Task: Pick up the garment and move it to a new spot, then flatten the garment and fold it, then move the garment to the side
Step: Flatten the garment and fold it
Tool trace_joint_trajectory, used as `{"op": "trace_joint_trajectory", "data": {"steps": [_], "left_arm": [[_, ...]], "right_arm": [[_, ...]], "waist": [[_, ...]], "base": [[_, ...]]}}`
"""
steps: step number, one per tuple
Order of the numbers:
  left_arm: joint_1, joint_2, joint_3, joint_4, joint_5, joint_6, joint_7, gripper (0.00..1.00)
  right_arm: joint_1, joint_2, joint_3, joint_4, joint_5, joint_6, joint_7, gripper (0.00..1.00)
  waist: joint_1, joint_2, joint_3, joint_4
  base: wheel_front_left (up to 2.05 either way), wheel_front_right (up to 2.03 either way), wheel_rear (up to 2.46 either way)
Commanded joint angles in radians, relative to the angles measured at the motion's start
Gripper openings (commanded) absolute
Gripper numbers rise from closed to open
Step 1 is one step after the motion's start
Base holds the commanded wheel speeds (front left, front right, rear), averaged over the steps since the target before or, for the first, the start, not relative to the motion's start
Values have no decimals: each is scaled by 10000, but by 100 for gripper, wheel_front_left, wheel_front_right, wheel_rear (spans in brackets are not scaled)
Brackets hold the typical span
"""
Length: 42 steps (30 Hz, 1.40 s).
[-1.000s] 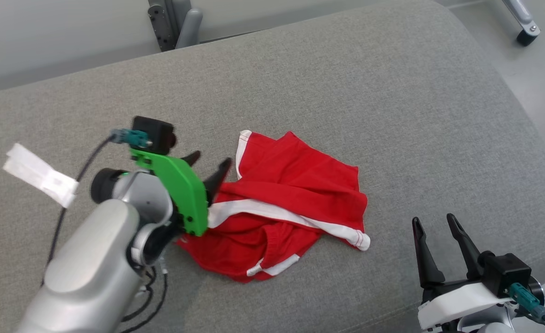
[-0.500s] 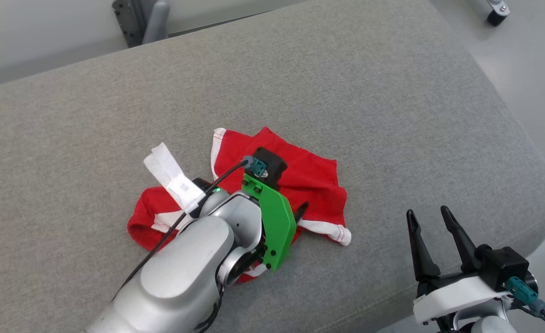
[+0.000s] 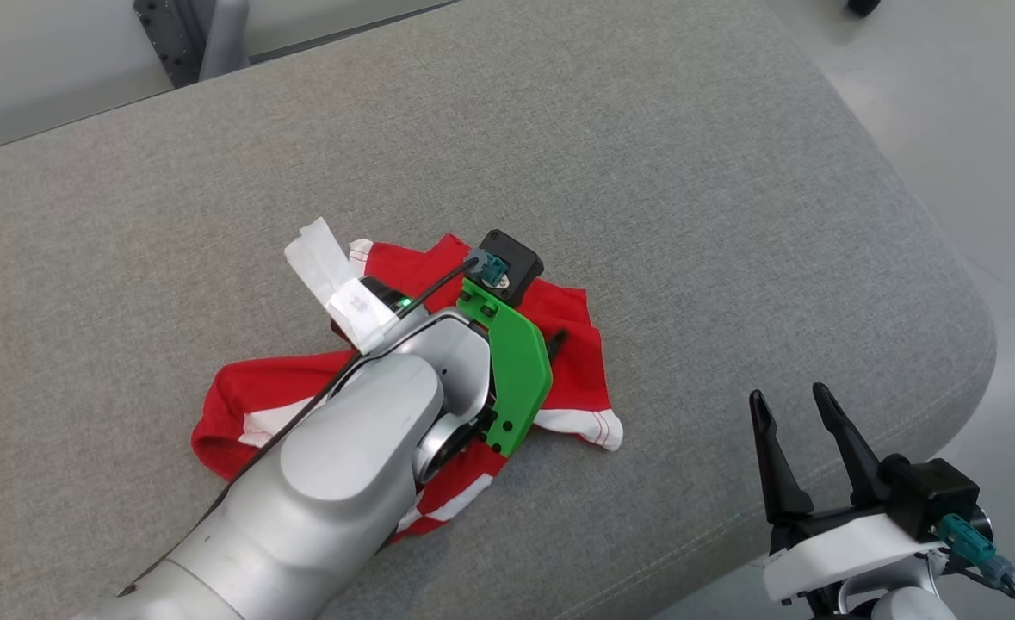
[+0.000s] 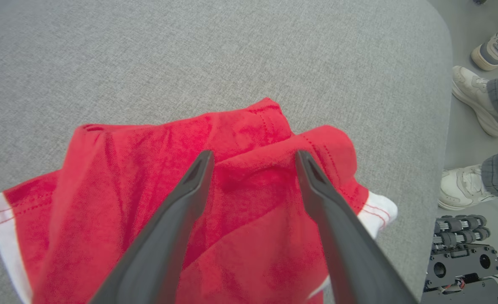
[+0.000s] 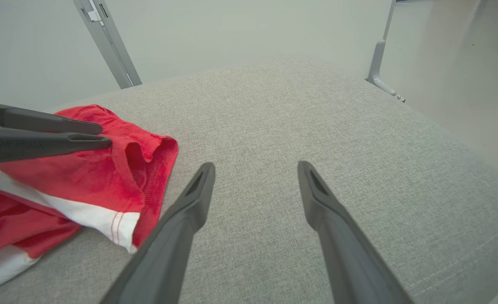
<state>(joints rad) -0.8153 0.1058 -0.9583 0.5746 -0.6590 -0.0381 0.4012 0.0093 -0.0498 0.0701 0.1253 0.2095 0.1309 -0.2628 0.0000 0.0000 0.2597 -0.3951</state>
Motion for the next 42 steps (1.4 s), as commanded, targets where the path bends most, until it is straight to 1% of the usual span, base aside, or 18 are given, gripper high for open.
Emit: {"op": "trace_joint_trajectory", "data": {"steps": [1,5,9,12,13,14,15,16,20,25,29,34,38,40,42], "left_arm": [[-230,-72,-38,164,166,-32,-160,100],[-512,-202,-321,600,369,-187,-342,100],[-504,-288,-708,1045,260,-522,1,100],[-586,-310,-905,1327,223,-660,118,100],[-611,-310,-960,1380,221,-680,131,84],[-611,-310,-960,1380,221,-680,131,84],[-638,-317,-990,1455,204,-713,113,41],[-643,-322,-1072,1535,185,-760,171,0],[-709,-344,-1241,1600,-66,-859,218,0],[-1217,-381,-852,1413,-342,-893,-574,0],[-1734,-448,-418,1570,-581,-672,-1020,0],[-2281,-507,150,2056,-1338,-630,-839,0],[-2759,-506,549,2734,-1777,-593,-714,0],[-2916,-317,697,3223,-1849,-535,-746,0],[-3042,-202,617,3680,-1782,-620,-650,0]], "right_arm": [[-146,-15,20,-12,34,-3,-30,100],[-150,-17,68,33,34,-3,-30,100],[-170,-15,140,60,38,-3,-30,100],[-166,-17,163,70,58,-3,-30,100],[-166,-17,167,72,66,-3,-30,100],[-166,-17,167,72,66,-3,-30,100],[-165,-17,172,75,66,-3,-30,100],[-161,-17,179,80,71,-3,-30,100],[-129,-17,166,53,84,-3,-30,100],[-267,-17,210,42,160,-3,-30,100],[-364,-15,350,52,268,-3,-30,100],[-464,-16,660,118,370,-3,-30,100],[-560,-11,875,138,517,-3,-30,100],[-554,-9,993,177,624,-3,-30,100],[-391,-15,913,166,688,-3,-30,100]], "waist": [[0,0,39,-10],[0,0,80,-42],[0,0,100,-117],[0,0,120,-174],[0,0,126,-188],[0,0,126,-188],[0,0,131,-201],[0,0,131,-212],[0,0,151,-239],[0,0,223,-302],[0,0,336,-453],[0,0,631,-955],[0,0,1034,-1465],[0,0,1225,-1712],[0,0,1358,-1754]], "base": [[0,0,0],[0,0,0],[0,0,0],[0,0,0],[0,0,0],[0,0,0],[0,0,0],[0,0,0],[0,0,0],[0,0,0],[0,0,0],[0,0,0],[0,0,0],[0,0,0],[0,0,0]]}}
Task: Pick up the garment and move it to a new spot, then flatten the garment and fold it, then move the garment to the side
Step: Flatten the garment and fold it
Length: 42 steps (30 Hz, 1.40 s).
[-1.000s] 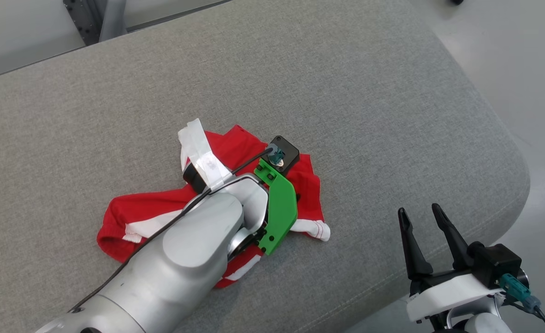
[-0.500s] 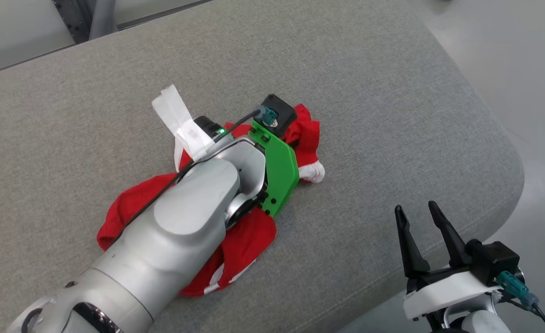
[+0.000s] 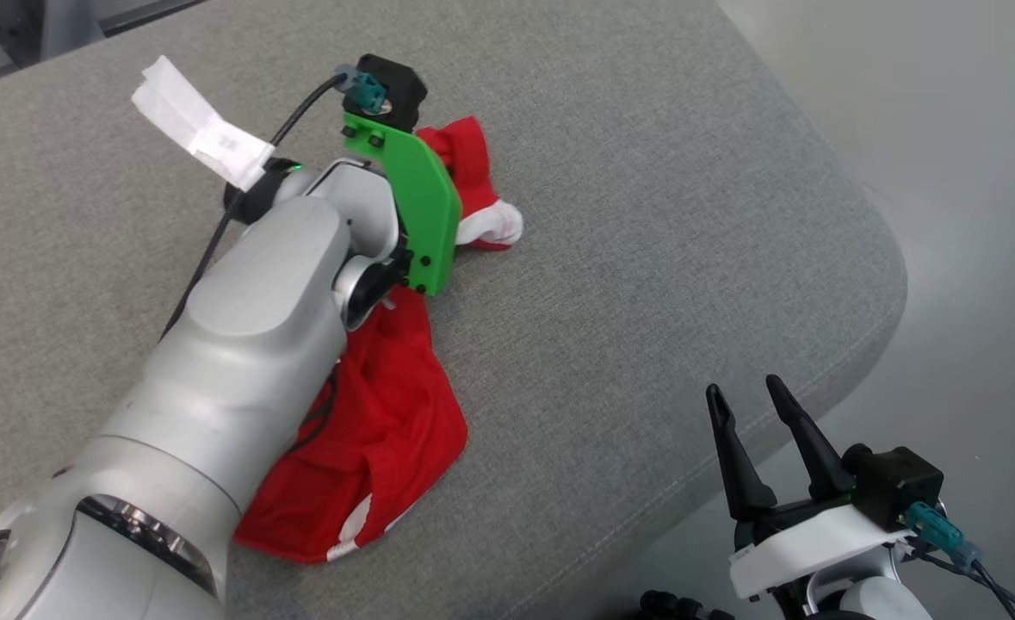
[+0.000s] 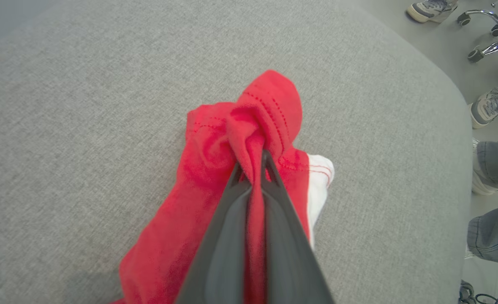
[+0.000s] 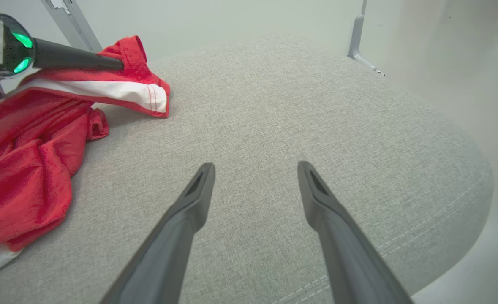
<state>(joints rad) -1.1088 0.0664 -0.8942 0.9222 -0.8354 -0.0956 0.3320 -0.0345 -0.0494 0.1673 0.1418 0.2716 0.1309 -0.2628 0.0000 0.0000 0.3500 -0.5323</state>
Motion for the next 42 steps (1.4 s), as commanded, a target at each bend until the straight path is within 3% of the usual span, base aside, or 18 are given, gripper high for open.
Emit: {"op": "trace_joint_trajectory", "data": {"steps": [1,4,6,8,11,12,14,15,20,24,29,35,42], "left_arm": [[-204,278,-69,426,51,-81,46,0],[-364,479,-147,969,90,-177,-65,0],[-438,560,-83,1259,80,-173,-358,7],[-544,594,48,1523,15,-158,-740,0],[-718,533,154,1873,-27,-152,-1171,0],[-784,508,130,1984,33,-133,-1298,5],[-826,459,103,2189,78,-103,-1497,64],[-817,416,97,2291,64,-112,-1555,100],[-746,142,146,2341,-168,-189,-1647,100],[-946,-55,237,1833,-421,-251,-2040,100],[-663,-143,451,944,-777,32,-3007,100],[563,-69,419,-430,-685,662,-4356,100],[3732,1144,515,-2676,-566,2016,-5655,100]], "right_arm": [[121,-13,-95,-15,113,-3,-30,100],[269,-12,-132,-80,221,-3,-30,100],[295,-15,-119,-106,260,-3,-30,100],[259,-15,-76,-105,305,-3,-30,100],[65,-16,35,-84,343,-3,-30,100],[13,-18,78,-69,327,-3,-30,100],[-73,-16,155,-17,298,-3,-30,100],[-103,-16,190,14,260,-3,-30,100],[-48,-22,92,140,108,-3,-30,100],[238,-30,-206,193,-130,-3,-30,100],[496,-27,-647,24,-369,-3,-30,100],[734,-30,-1375,-487,-836,-3,-30,100],[1271,-29,-2261,-1174,-1519,-3,-30,100]], "waist": [[0,0,529,-391],[0,0,688,-408],[0,0,752,-414],[0,0,793,-416],[0,0,801,-414],[0,0,785,-413],[0,0,713,-410],[0,0,651,-406],[0,0,284,-152],[0,0,-307,541],[0,0,-884,1352],[0,0,-1562,2277],[0,0,-2488,3332]], "base": [[0,0,0],[0,0,0],[0,0,0],[0,0,0],[0,0,0],[0,0,0],[0,0,0],[0,0,0],[0,0,0],[0,0,0],[0,0,0],[0,0,0],[0,0,0]]}}
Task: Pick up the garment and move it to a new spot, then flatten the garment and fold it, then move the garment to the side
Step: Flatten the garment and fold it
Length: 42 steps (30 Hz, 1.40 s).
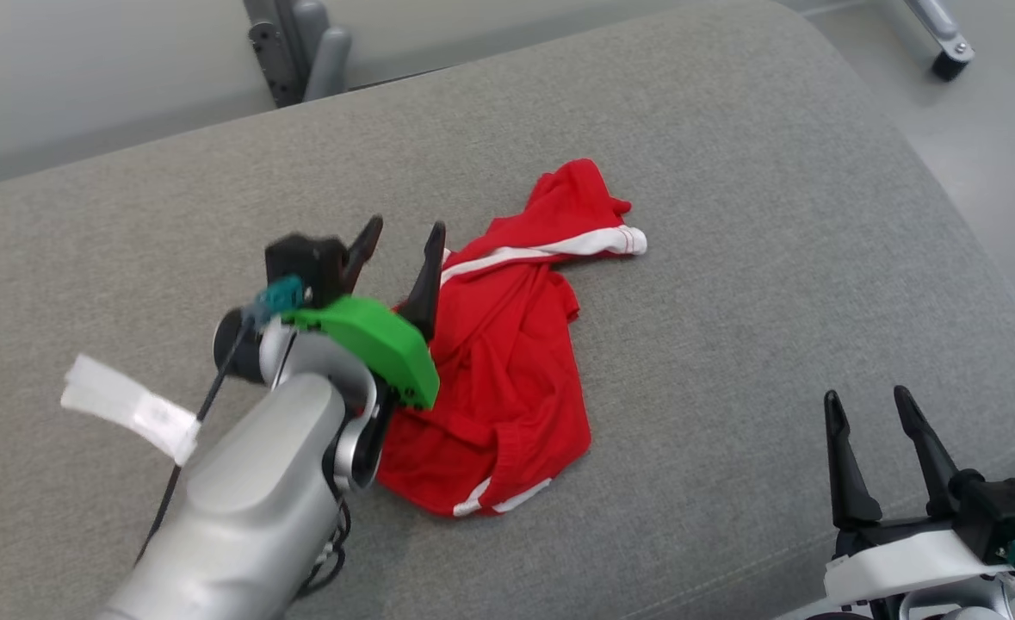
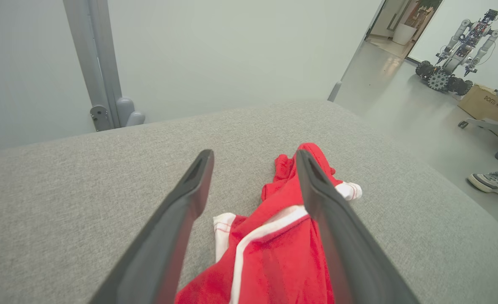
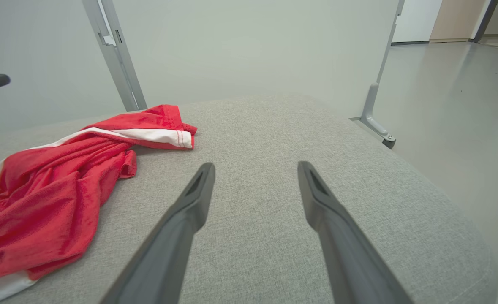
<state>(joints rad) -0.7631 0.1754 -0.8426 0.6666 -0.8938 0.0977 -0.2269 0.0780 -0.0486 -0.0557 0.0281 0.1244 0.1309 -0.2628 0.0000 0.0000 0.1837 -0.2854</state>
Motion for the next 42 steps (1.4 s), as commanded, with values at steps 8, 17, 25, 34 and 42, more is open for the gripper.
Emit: {"op": "trace_joint_trajectory", "data": {"steps": [8,17,25,34,42], "left_arm": [[3642,1400,601,-2561,613,1757,-386,100],[6598,1758,2148,-4483,2510,2201,-385,100],[8581,1276,4357,-4876,4263,972,-387,100],[9317,756,5908,-5216,5400,-525,-387,100],[9356,256,6720,-5066,6079,-1365,-387,100]], "right_arm": [[557,-35,-690,-181,-364,-3,-30,100],[868,-35,-882,20,-545,-3,-30,100],[916,-173,-776,244,-740,-3,-30,100],[670,-432,-571,398,-757,-3,-30,100],[636,-437,-532,588,-715,-3,-30,100]], "waist": [[0,0,-1238,1687],[0,0,-1660,2150],[0,0,-2039,2476],[0,0,-2088,2660],[0,0,-2144,2807]], "base": [[0,0,0],[0,0,0],[0,0,0],[0,0,0],[0,0,0]]}}
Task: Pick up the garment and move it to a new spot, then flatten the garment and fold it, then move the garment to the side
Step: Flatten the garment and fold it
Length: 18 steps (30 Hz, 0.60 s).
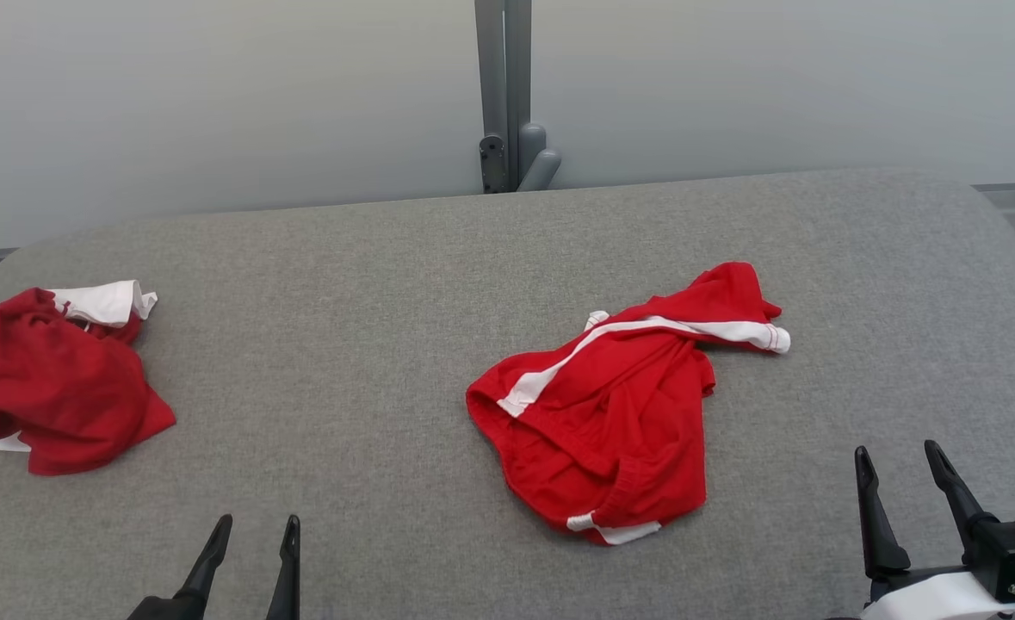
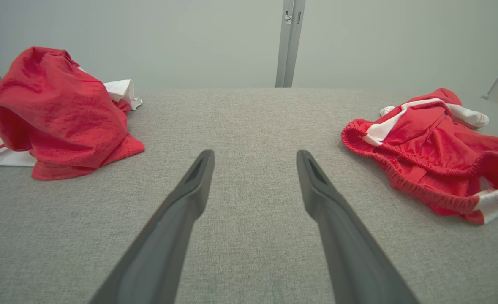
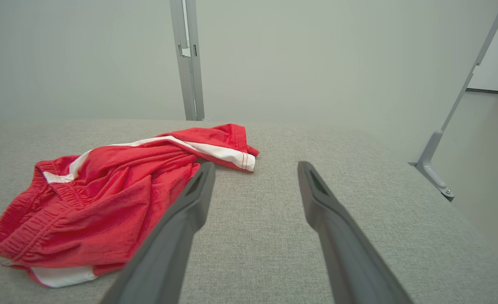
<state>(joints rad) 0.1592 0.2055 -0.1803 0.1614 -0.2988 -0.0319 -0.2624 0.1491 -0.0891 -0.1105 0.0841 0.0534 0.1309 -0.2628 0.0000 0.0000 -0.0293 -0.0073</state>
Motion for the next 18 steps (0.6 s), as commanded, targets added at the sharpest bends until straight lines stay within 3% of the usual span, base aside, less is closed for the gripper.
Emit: {"op": "trace_joint_trajectory", "data": {"steps": [1,11,18], "left_arm": [[144,-117,173,-2,204,-134,-32,100],[134,-571,704,53,690,-573,-33,100],[-582,-1107,409,493,192,-653,443,100]], "right_arm": [[-81,-25,25,46,-2,-3,-30,100],[-81,6,192,187,80,-3,-29,100],[-437,-183,338,133,312,-3,-29,100]], "waist": [[0,0,-19,40],[0,0,-29,-19],[0,0,78,-98]], "base": [[0,0,0],[0,0,0],[0,0,0]]}}
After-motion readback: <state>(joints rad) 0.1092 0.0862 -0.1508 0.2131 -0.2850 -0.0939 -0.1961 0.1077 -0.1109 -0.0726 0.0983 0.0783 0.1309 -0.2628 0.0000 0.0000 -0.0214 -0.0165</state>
